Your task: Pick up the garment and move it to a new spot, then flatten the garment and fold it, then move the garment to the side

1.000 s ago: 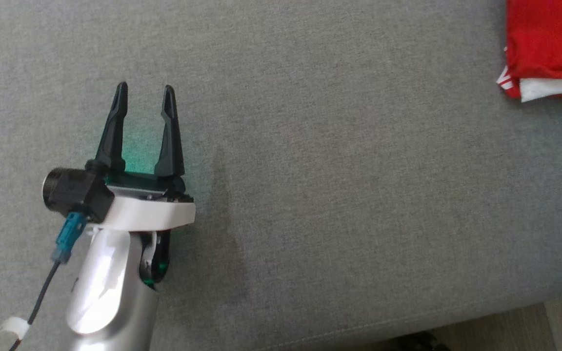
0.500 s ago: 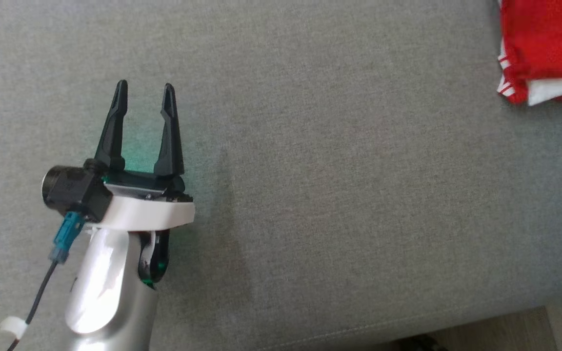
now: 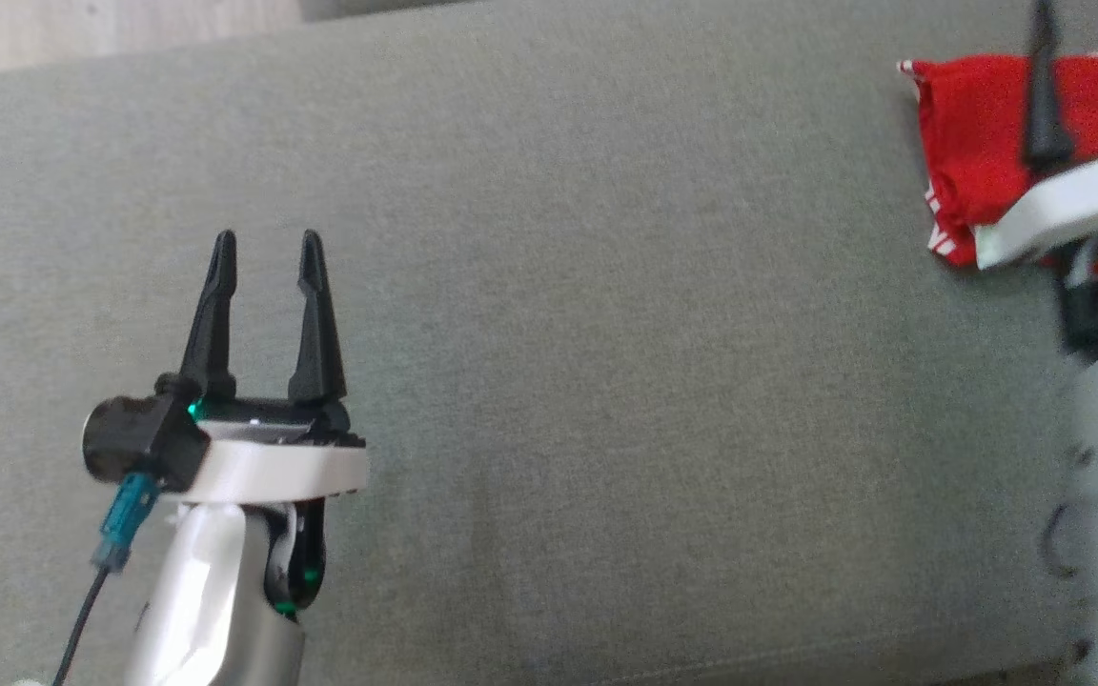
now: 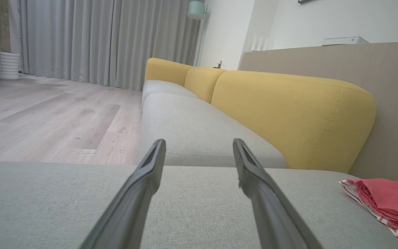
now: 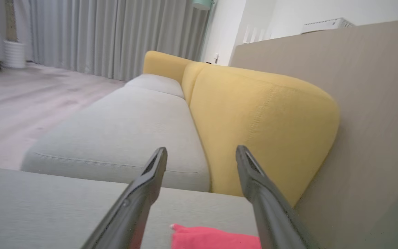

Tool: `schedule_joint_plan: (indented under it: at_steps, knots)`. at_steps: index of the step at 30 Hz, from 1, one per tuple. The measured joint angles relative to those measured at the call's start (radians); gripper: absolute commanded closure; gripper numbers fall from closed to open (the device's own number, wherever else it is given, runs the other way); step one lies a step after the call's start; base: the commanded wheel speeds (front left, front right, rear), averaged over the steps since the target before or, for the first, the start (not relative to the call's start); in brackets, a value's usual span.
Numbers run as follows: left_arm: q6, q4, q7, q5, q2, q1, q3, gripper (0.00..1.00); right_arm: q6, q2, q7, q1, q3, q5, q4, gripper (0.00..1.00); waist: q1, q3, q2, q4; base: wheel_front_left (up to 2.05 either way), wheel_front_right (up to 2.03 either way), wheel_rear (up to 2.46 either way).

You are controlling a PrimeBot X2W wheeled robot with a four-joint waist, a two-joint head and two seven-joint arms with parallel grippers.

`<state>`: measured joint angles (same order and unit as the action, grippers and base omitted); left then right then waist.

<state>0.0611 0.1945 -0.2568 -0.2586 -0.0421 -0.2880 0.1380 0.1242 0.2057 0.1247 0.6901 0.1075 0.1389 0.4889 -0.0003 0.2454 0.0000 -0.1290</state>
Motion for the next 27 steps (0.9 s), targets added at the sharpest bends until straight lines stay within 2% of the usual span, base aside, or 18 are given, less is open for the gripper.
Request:
schedule_joint_plan:
  at_steps: [4, 7, 10, 18, 27]
  knots:
    - [-0.008, -0.006, 0.0, -0.01, 0.0, 0.03, -0.009, 0.0, 0.0, -0.09, 0.012, -0.111, -0.016, -0.072, -0.099, 0.0, 0.0, -0.048, 0.0, 0.019, 0.0, 0.0, 0.0]
    - [-0.017, -0.007, 0.0, -0.015, -0.001, 0.068, -0.011, 0.0, 0.0, -0.132, 0.023, -0.181, -0.028, -0.145, -0.134, 0.0, 0.0001, -0.079, 0.0, 0.035, 0.0, 0.0, 0.0]
    - [-0.035, -0.009, 0.0, -0.015, -0.001, 0.109, -0.015, 0.0, 0.0, -0.145, 0.041, -0.265, -0.053, -0.216, -0.153, 0.0, 0.0001, -0.106, 0.0, 0.049, 0.0, 0.0, 0.0]
    - [-0.044, -0.009, 0.0, -0.023, -0.001, 0.149, -0.019, 0.0, 0.0, -0.156, 0.099, -0.419, -0.13, -0.366, -0.149, 0.0, 0.0002, -0.137, 0.0, 0.082, 0.0, 0.0, 0.0]
    - [-0.062, 0.004, 0.0, -0.059, -0.001, 0.151, -0.019, 0.0, 0.0, -0.156, 0.123, -0.445, -0.171, -0.402, -0.126, 0.0, 0.0003, -0.131, 0.0, 0.09, 0.0, 0.0, 0.0]
